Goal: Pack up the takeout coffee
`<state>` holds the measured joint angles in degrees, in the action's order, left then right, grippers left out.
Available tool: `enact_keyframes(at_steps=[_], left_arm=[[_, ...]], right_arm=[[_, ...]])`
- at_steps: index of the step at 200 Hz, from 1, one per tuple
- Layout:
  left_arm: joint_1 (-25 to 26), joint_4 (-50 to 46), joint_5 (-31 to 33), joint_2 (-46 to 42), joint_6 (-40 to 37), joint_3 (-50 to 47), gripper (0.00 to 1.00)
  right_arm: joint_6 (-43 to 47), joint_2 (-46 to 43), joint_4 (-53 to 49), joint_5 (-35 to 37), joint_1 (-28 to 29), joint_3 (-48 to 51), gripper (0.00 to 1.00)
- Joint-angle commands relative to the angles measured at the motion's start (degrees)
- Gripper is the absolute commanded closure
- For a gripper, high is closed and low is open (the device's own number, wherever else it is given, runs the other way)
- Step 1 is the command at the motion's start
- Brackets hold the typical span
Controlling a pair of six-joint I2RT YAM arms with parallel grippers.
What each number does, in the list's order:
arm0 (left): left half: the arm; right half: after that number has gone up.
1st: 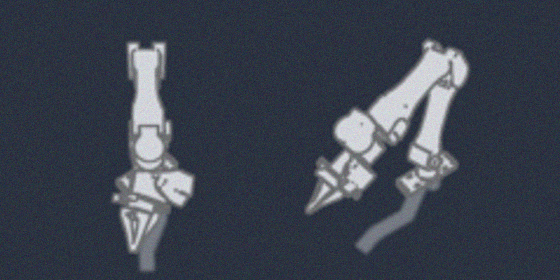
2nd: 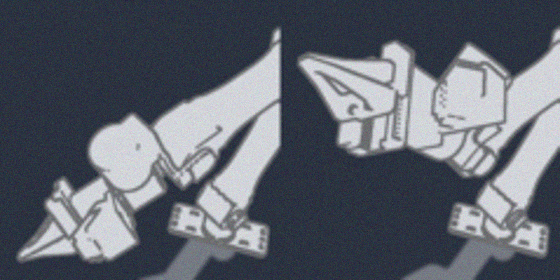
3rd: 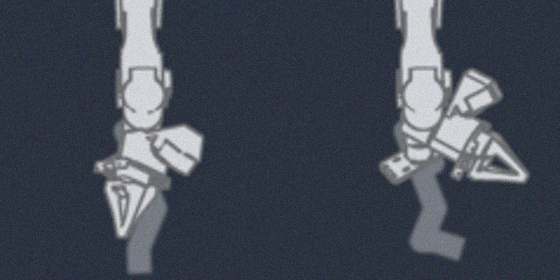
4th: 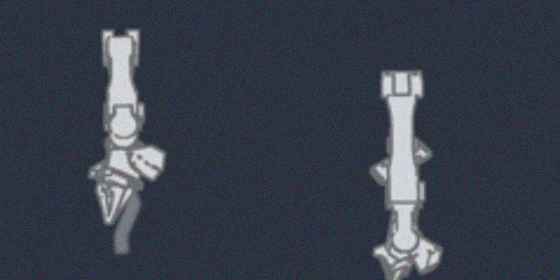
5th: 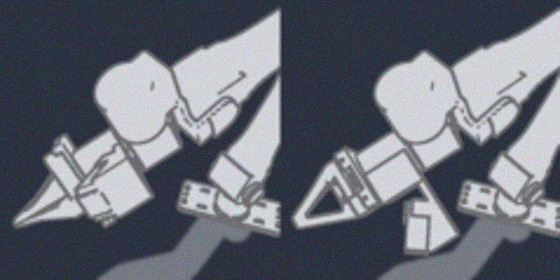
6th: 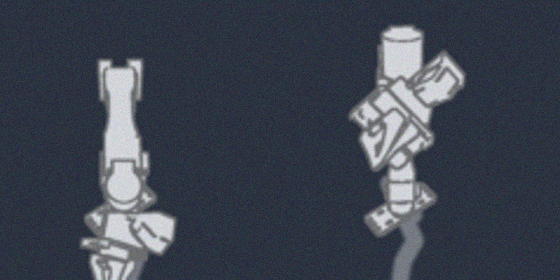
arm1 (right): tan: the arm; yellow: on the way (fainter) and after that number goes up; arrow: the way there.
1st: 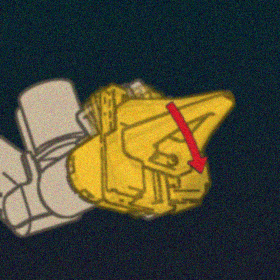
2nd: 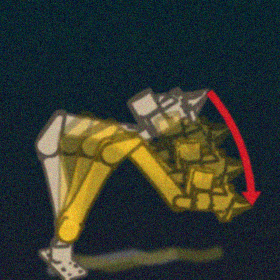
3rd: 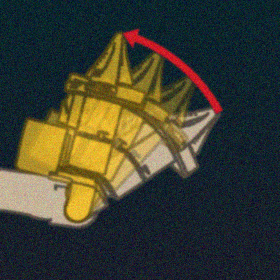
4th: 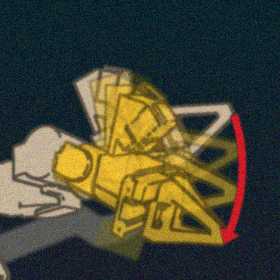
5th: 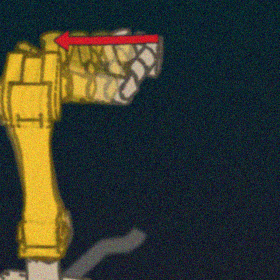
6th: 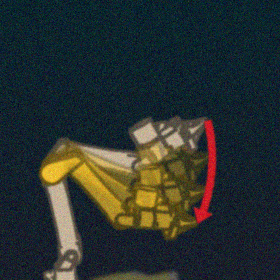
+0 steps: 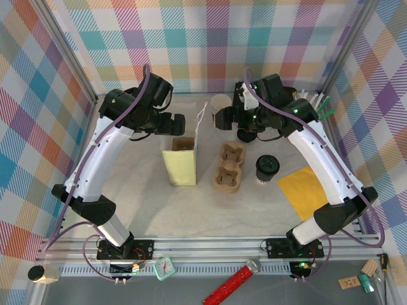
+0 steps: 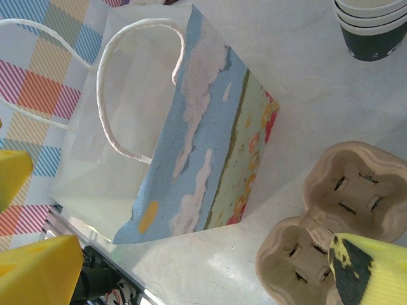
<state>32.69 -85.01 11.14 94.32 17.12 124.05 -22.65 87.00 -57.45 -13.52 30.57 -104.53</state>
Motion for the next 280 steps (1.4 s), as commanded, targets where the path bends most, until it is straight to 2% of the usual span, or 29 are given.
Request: enact_keyframes(at_steps=[1,57,74,114,161,215,250,280], left_arm=[[-0.8,-2.3,3.0,-1.2,0.9,1.4,0.0],[-1.3,-1.5,1.0,-1.1,0.9,1.2,0.0],[-1.4,-2.1,-0.1,-0.7,0.9,1.4,0.03],[-1.5,-2.8,-0.3,0.1,1.0,1.6,0.07],[-1.4,-2.6,-0.2,0.2,1.3,4.1,0.06],[1.6,-5.2,1.3,3.6,1.3,9.6,0.06],[4.0,-7.4,4.9,5.7,1.4,11.5,0.06],[4.6,-7.7,4.9,6.2,1.4,12.0,0.06]], right_arm=[[-0.6,1.4,1.3,-1.5,1.0,-2.5,0.01],[-0.2,4.6,0.2,-2.3,3.0,-7.3,0.01],[-0.1,5.3,0.2,-2.3,3.3,-8.2,0.01],[0.5,7.0,-0.5,-2.7,4.1,-9.9,0.01],[0.5,7.4,-0.6,-2.6,4.5,-10.4,0.01],[0.6,7.7,-0.8,-2.1,4.6,-10.3,0.01],[0.9,7.7,-1.2,-1.7,4.6,-10.3,0.01],[1.0,7.7,-1.5,-1.5,4.6,-10.4,0.01]])
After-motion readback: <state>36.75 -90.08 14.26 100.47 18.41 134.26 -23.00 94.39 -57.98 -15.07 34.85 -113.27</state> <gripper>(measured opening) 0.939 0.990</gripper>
